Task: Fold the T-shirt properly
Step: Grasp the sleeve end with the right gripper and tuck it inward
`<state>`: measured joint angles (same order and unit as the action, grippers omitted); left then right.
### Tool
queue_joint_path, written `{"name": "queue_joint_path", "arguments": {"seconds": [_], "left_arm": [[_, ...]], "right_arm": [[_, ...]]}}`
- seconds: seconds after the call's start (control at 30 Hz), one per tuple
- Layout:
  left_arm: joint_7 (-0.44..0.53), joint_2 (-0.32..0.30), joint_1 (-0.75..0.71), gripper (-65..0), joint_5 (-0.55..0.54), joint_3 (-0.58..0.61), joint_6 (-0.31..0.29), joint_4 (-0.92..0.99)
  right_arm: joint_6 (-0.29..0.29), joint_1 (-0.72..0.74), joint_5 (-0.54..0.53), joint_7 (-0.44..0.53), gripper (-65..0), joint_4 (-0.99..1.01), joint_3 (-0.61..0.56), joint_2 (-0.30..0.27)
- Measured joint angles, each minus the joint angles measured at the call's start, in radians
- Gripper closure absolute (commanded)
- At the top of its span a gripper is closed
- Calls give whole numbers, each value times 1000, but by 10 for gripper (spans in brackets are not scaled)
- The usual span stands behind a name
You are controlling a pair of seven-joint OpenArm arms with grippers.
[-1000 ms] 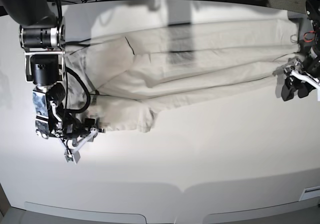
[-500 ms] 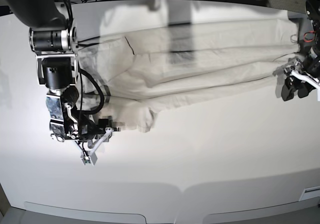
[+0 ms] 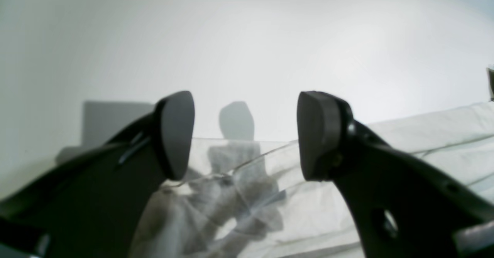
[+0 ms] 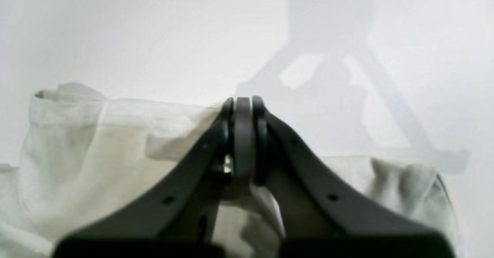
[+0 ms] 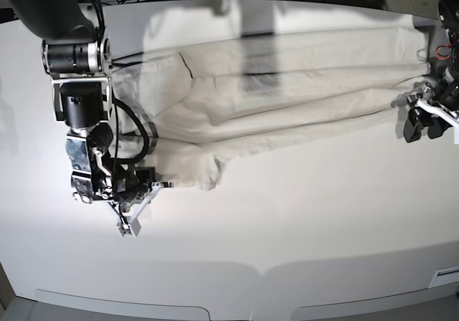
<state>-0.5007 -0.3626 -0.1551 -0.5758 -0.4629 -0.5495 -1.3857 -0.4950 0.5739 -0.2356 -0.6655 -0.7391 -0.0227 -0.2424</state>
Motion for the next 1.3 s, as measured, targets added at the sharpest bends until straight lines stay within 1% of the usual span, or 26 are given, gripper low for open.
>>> {"name": "queue_joint_path", "arguments": {"seconds": [0.07, 0.1, 0.17, 0.2, 0.23, 0.3, 0.4, 0.6, 0.7, 0.77, 0.83, 0.9, 1.0, 1.07, 1.13, 1.3], "left_arm": [[0, 0, 0, -408, 0, 0, 0, 0], [0, 0, 0, -408, 0, 0, 0, 0], [0, 0, 0, -408, 0, 0, 0, 0], [0, 0, 0, -408, 0, 0, 0, 0], [0, 0, 0, -408, 0, 0, 0, 0], [0, 0, 0, -408, 0, 0, 0, 0], [0, 0, 0, -408, 1, 0, 0, 0], [-7, 0, 0, -408, 1, 0, 0, 0], [-7, 0, 0, -408, 1, 0, 0, 0], [-6, -1, 0, -408, 25, 0, 0, 0], [-6, 0, 0, -408, 46, 0, 0, 0], [-7, 0, 0, -408, 67, 0, 0, 0], [-20, -1, 0, -408, 68, 0, 0, 0], [-23, 0, 0, -408, 67, 0, 0, 0], [-24, 0, 0, -408, 67, 0, 0, 0], [-23, -1, 0, -408, 67, 0, 0, 0]], "right_arm": [[-9, 11, -2, -50, 0, -4, 0, 2], [-27, 13, -2, -89, 0, -19, 0, 4], [-90, 9, -47, -176, 0, -65, 0, 8], [-109, 1, -65, -200, 0, -100, 0, 12], [-116, -11, -94, -217, 0, -142, 0, 16], [-120, -50, -145, -256, 0, -254, 0, 22], [-120, -120, -209, -314, 0, -435, 0, 15], [-123, -289, -359, -444, 0, -740, -2, -40], [-122, -362, -369, -442, 0, -857, -3, -80], [-122, -410, -364, -443, 0, -907, 0, -102], [-123, -460, -366, -451, 0, -945, 4, -110], [-123, -500, -371, -454, 0, -987, 25, -105], [-123, -539, -421, -452, 0, -1065, 93, -113], [-123, -562, -468, -454, 0, -1113, 134, -137], [-123, -591, -491, -474, 0, -1142, 161, -166], [-123, -656, -536, -495, 0, -1154, 180, -226]]}}
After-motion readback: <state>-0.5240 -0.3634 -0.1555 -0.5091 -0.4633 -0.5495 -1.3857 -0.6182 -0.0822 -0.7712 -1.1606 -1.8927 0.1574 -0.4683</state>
